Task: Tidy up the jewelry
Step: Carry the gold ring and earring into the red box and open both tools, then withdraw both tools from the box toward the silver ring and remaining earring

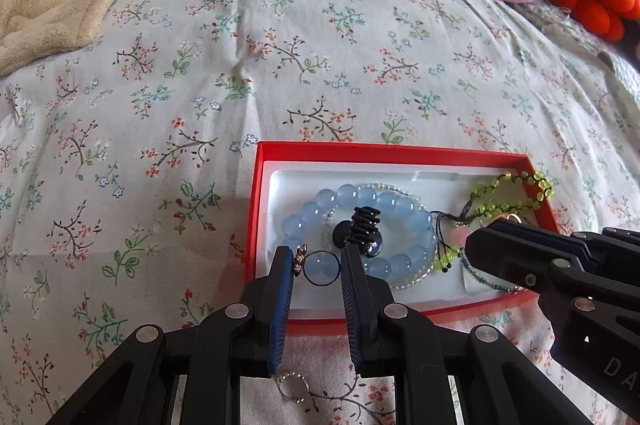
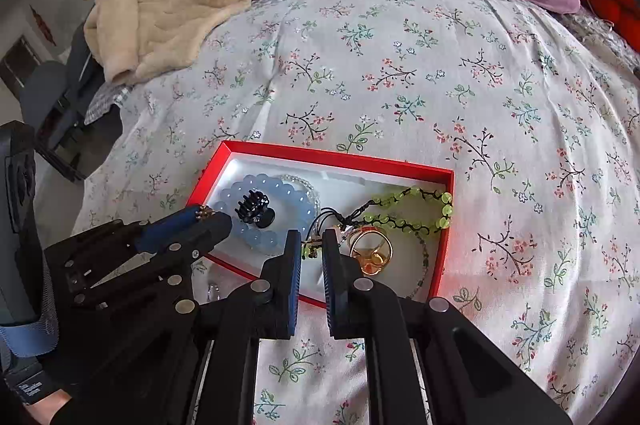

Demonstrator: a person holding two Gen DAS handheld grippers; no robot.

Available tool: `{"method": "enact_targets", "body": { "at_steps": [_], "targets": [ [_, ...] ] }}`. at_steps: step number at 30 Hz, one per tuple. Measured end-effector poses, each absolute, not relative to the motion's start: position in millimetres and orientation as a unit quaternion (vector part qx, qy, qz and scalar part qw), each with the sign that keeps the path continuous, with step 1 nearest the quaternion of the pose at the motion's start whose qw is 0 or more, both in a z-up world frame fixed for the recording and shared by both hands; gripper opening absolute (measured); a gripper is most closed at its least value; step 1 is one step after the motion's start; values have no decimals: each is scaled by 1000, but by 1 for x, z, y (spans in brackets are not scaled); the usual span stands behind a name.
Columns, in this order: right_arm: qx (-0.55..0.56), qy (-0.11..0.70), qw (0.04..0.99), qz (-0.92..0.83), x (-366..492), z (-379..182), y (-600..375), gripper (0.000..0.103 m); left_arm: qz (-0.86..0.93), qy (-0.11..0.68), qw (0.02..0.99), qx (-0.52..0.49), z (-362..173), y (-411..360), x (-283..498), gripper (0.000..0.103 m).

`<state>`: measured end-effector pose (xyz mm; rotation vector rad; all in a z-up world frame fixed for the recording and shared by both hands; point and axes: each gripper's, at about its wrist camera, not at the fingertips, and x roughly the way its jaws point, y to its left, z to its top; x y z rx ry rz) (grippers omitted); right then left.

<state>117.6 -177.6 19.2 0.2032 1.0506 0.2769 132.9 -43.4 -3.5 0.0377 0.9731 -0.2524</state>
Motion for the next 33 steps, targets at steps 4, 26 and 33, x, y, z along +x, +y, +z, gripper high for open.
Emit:
{"method": "enact_targets", "body": {
  "at_steps": [4,26,33],
  "targets": [
    [103,494,852,139,116,22,-179,13,-123,461,878,24,-2,-47,132,22],
    [100,471,866,135,84,54,-199,62,-127,447,883,64,20,-46,102,83],
    [53,484,865,125,63,55,-198,88,-127,483,863,72,18,-43,86,94]
  ]
}}
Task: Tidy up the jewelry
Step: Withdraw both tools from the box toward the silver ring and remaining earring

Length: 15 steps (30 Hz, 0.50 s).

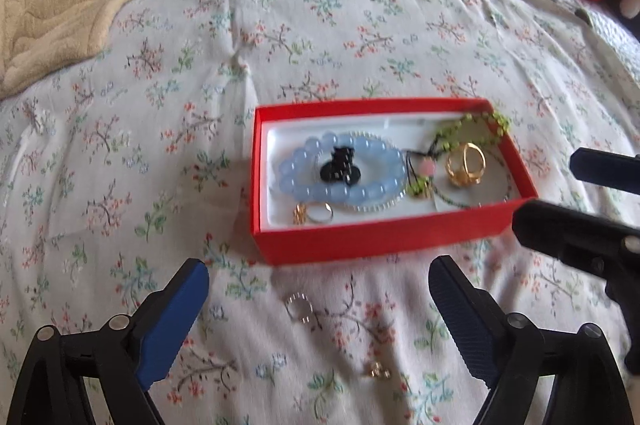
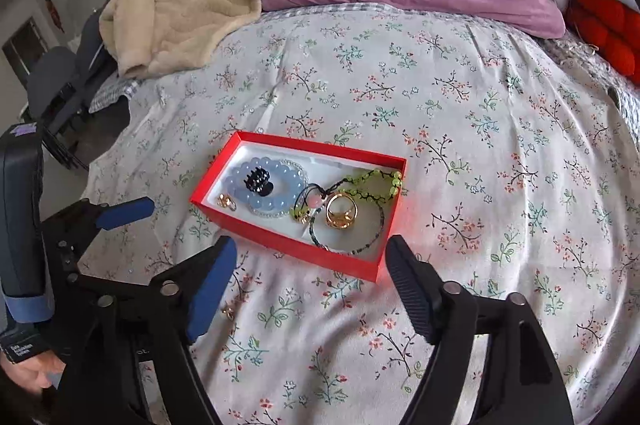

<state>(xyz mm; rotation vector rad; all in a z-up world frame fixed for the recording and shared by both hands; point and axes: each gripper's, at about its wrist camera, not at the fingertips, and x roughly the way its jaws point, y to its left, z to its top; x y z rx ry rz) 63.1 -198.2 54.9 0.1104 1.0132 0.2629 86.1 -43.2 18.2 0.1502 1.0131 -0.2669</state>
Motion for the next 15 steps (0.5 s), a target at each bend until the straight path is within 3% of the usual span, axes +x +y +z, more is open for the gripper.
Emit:
{"method": "enact_targets", "body": {
  "at_steps": [7,15],
  "targets": [
    [31,490,864,113,41,52,-204,102,-130,497,852,97,13,-42,66,102],
    [42,494,865,76,27,47,-227,103,-114,513,845,97,0,-24,62,102]
  ]
}}
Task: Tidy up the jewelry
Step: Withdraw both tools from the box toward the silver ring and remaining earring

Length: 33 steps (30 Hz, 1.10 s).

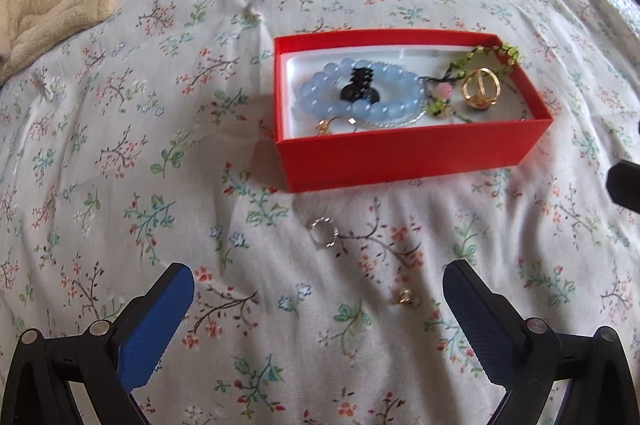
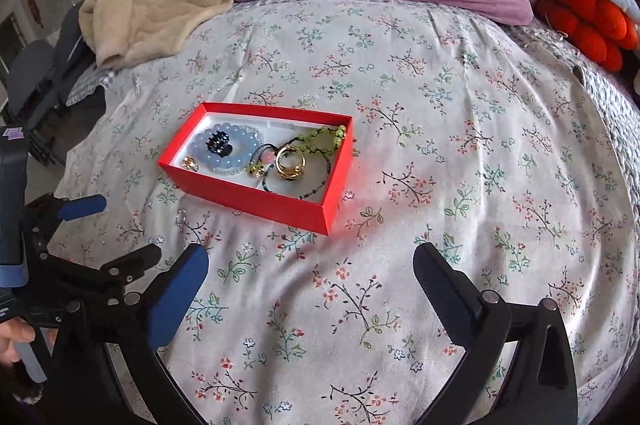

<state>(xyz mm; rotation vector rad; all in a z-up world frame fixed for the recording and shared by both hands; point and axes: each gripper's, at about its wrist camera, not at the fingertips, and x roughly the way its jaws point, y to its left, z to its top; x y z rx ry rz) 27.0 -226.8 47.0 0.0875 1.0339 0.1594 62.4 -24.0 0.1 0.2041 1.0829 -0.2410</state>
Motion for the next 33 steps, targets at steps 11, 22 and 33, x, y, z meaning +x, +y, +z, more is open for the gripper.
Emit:
{"method": "enact_targets", "body": {
  "at_steps": [11,22,33],
  "targets": [
    [-39,547,831,91,16,0,-215,103,-126,491,855,110,-27,7,58,102],
    [-69,579,805,113,16,-35,-200,103,-177,488,839,161,-59,2,64,102],
    [-89,573,806,116,16,-51,-188,103,-227,453,849,152,-58,-18,78,76]
  ]
}}
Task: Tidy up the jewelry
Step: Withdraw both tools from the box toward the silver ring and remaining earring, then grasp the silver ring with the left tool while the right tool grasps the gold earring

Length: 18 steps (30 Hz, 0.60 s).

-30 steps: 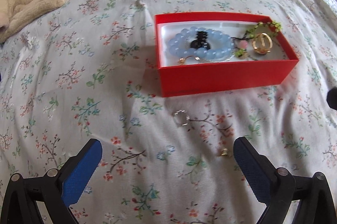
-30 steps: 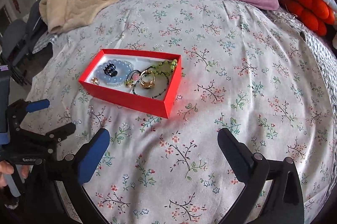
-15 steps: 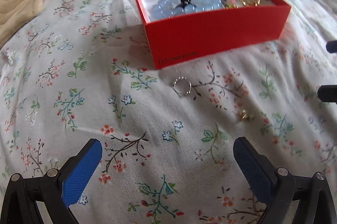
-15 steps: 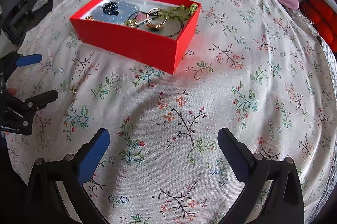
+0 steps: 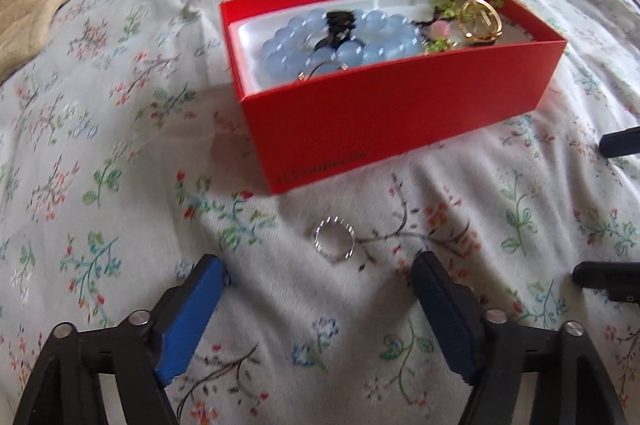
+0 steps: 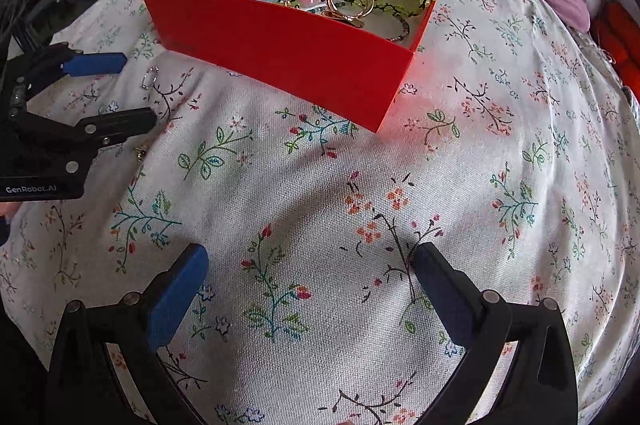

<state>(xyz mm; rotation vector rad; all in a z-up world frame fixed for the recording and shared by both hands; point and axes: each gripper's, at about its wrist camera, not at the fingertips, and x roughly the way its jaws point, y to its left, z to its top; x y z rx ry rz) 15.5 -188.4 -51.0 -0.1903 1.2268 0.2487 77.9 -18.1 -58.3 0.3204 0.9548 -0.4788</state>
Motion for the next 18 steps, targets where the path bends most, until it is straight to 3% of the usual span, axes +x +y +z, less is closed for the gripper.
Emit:
{"method": "enact_targets", "body": {
  "at_steps": [4,18],
  "targets": [
    [-96,571,806,121,16,-50,-187,103,-249,437,850,157,-60,-22,77,59],
    [-76,561,806,173,13,-34,-160,103,-259,436,848,156,-58,-24,72,20]
  ]
}}
